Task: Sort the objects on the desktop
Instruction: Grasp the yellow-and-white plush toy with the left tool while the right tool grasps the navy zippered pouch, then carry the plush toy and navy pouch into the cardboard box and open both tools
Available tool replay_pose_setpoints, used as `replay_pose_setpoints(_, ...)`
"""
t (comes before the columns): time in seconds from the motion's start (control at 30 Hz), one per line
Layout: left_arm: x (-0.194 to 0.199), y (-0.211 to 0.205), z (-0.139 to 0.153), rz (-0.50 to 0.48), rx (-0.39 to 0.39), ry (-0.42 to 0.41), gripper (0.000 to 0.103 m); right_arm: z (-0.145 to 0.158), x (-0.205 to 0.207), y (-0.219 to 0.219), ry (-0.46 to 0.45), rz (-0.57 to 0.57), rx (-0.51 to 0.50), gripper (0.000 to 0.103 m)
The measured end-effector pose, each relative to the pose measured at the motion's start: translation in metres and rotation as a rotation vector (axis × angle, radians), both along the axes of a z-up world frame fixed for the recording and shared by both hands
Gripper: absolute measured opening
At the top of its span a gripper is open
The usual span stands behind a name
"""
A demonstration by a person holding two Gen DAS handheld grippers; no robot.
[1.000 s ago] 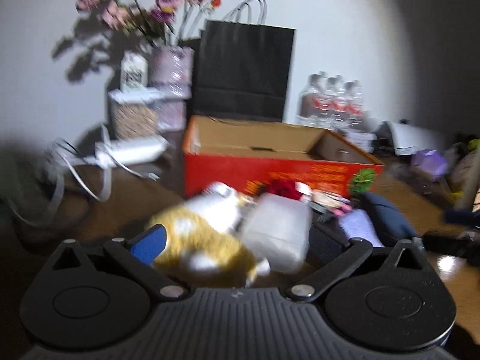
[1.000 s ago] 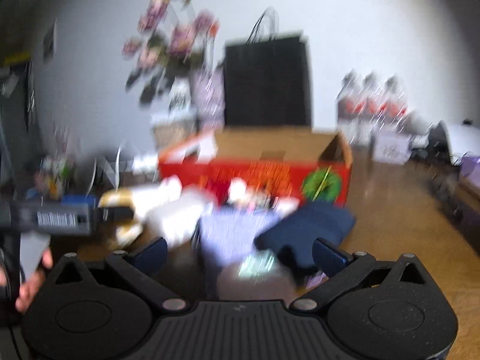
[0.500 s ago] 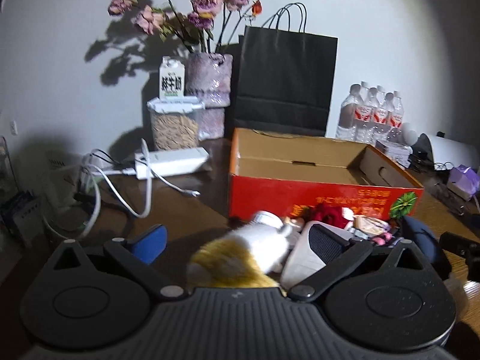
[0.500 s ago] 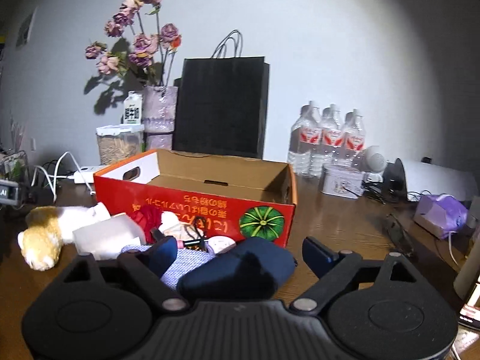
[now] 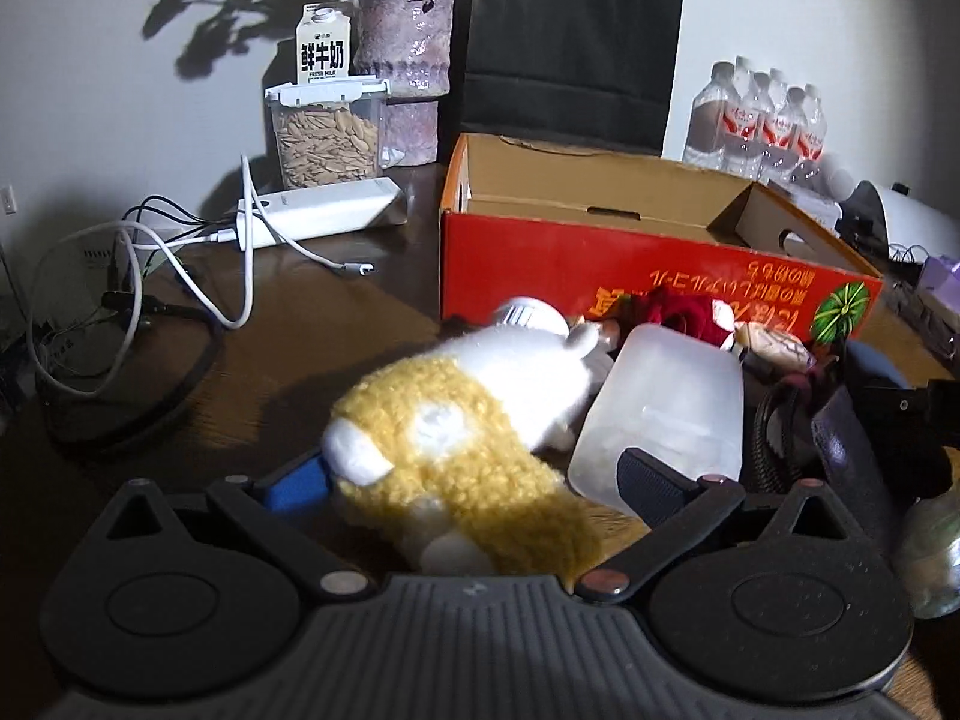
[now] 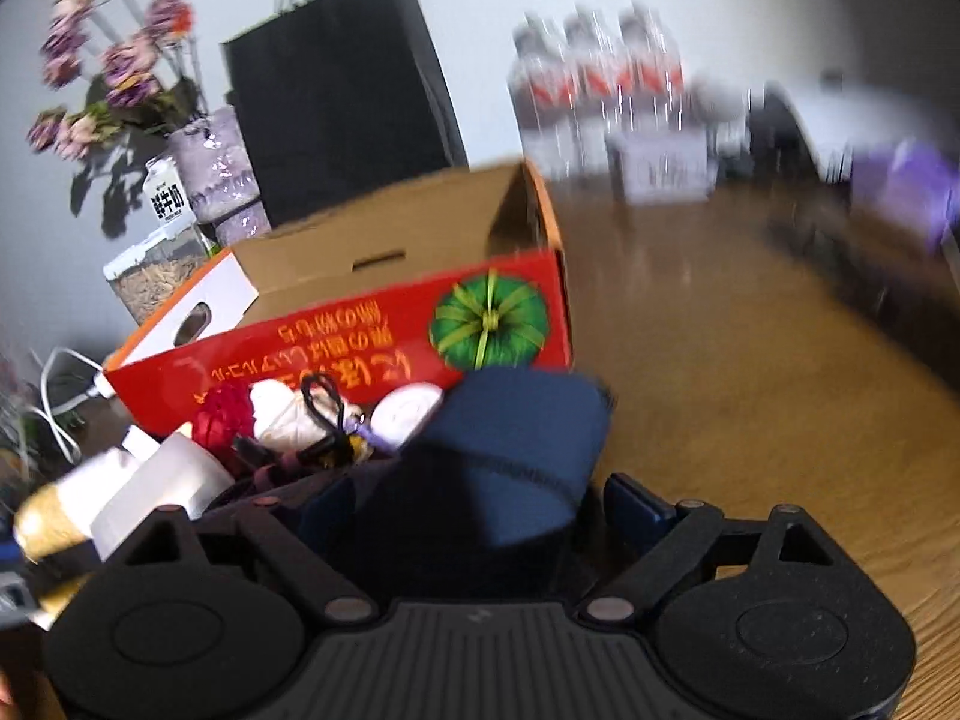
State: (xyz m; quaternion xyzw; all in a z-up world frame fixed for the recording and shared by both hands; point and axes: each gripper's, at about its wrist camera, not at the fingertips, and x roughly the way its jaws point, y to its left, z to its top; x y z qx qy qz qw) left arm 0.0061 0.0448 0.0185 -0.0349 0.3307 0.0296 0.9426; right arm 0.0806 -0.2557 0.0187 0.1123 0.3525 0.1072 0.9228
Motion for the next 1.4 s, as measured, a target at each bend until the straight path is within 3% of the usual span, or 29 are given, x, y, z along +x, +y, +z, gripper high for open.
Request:
replay_pose_setpoints(0.03, 0.0, 0.001, -0.001, 0.002, -0.009, 0.002, 0.101, -0.001, 0.0, 0.001, -0.007, 0.007, -0.001, 0.086)
replay_pose_setpoints(0.07, -0.001, 0.002, -0.001, 0.009, -0.014, -0.001, 0.094, -0.002, 0.0, 0.003, -0.005, 0.015, -0.003, 0.082)
replay_pose_setpoints(0.1, -0.002, 0.003, 0.0, 0.017, -0.009, -0.005, 0.078, -0.001, -0.001, 0.003, -0.001, 0.012, -0.005, 0.081)
replay_pose_setpoints(0.23, -0.012, 0.005, 0.004, 0.009, 0.013, -0.017, 0.069, 0.009, -0.012, 0.01, -0.031, 0.034, -0.054, 0.065)
replay_pose_setpoints(0.4, -0.027, 0.011, 0.013, 0.039, -0.007, -0.033, 0.049, 0.028, -0.039, 0.011, -0.103, 0.078, -0.088, 0.052)
replay_pose_setpoints(0.47, -0.035, 0.015, 0.021, 0.045, -0.009, -0.058, 0.048, 0.037, -0.052, 0.01, -0.14, 0.068, -0.118, 0.026)
replay_pose_setpoints(0.53, -0.043, 0.016, 0.027, 0.035, 0.006, -0.088, 0.048, 0.045, -0.064, 0.006, -0.16, 0.093, -0.102, 0.023)
replay_pose_setpoints(0.7, -0.053, 0.016, 0.033, 0.011, 0.006, -0.093, 0.048, 0.038, -0.078, 0.0, -0.129, 0.095, -0.141, 0.024)
replay_pose_setpoints(0.9, -0.05, 0.021, 0.014, -0.006, 0.052, -0.015, 0.054, 0.026, -0.078, -0.016, -0.084, 0.038, -0.132, 0.03)
replay_pose_setpoints(0.93, -0.05, 0.019, 0.012, -0.007, 0.054, -0.013, 0.057, 0.024, -0.077, -0.018, -0.079, 0.03, -0.12, 0.037)
replay_pose_setpoints(1.0, -0.048, 0.015, 0.008, -0.015, 0.064, -0.004, 0.078, 0.022, -0.074, -0.019, -0.061, 0.027, -0.078, 0.06)
replay_pose_setpoints(1.03, -0.048, 0.012, 0.006, -0.027, 0.071, -0.006, 0.081, 0.021, -0.072, -0.019, -0.047, 0.03, -0.059, 0.073)
replay_pose_setpoints(1.17, -0.046, -0.002, -0.002, -0.059, 0.146, -0.002, 0.089, 0.011, -0.07, -0.009, 0.001, 0.045, -0.073, 0.076)
replay_pose_setpoints(1.27, -0.044, -0.002, -0.008, -0.045, 0.158, 0.002, 0.086, 0.005, -0.071, -0.001, 0.006, 0.038, -0.115, 0.075)
replay_pose_setpoints(1.33, -0.043, 0.002, -0.01, -0.034, 0.149, 0.004, 0.069, 0.006, -0.072, 0.001, 0.006, 0.037, -0.133, 0.075)
replay_pose_setpoints(1.37, -0.044, 0.003, -0.009, -0.021, 0.149, -0.003, 0.053, 0.007, -0.074, 0.0, -0.001, 0.041, -0.137, 0.075)
replay_pose_setpoints(1.4, -0.044, 0.005, -0.008, -0.014, 0.151, -0.005, 0.052, 0.008, -0.075, 0.0, -0.005, 0.044, -0.143, 0.074)
